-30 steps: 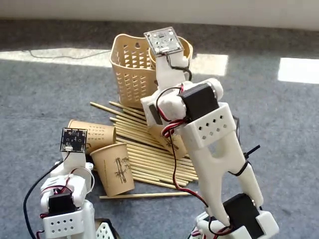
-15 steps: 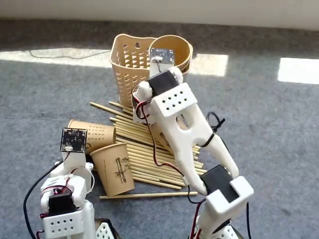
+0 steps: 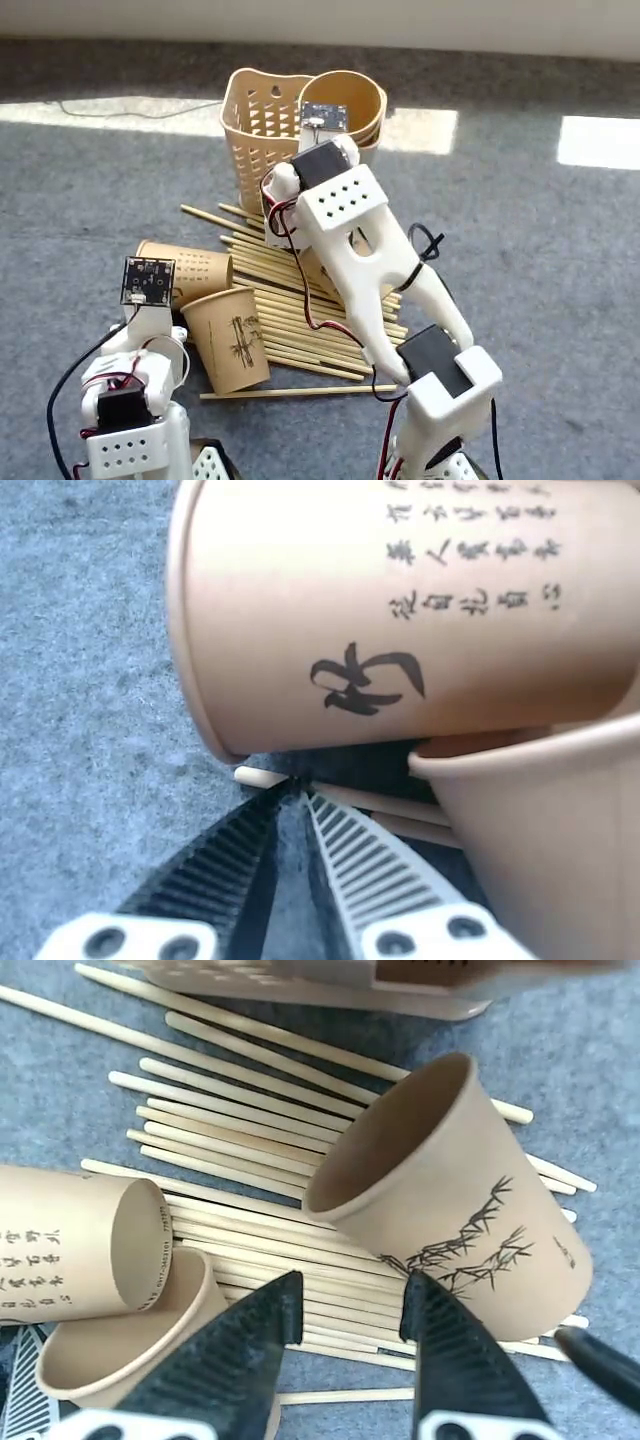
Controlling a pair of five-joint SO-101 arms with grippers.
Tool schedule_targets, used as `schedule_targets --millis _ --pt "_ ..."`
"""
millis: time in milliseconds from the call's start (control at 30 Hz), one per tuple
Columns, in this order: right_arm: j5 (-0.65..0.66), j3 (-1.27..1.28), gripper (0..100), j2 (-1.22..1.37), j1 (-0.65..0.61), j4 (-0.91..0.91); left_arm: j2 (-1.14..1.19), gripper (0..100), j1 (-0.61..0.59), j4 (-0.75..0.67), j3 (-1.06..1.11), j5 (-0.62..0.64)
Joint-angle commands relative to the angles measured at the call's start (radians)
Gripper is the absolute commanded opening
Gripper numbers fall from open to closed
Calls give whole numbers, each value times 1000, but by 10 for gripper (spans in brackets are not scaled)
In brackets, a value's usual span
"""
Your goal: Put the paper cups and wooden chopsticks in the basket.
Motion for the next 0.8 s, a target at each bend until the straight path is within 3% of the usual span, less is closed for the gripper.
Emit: schedule_targets --millis 0,267,533,767 --pt "103 -47 167 -22 -31 56 -8 24 -15 -17 10 -2" --pt "319 -84 166 -21 -67 91 -8 24 -16 -17 10 -2" --pt "637 -90 166 -15 -68 76 -8 24 -16 -17 10 -2" --pt "720 -79 166 -10 -68 -70 -8 24 -16 -17 10 -2"
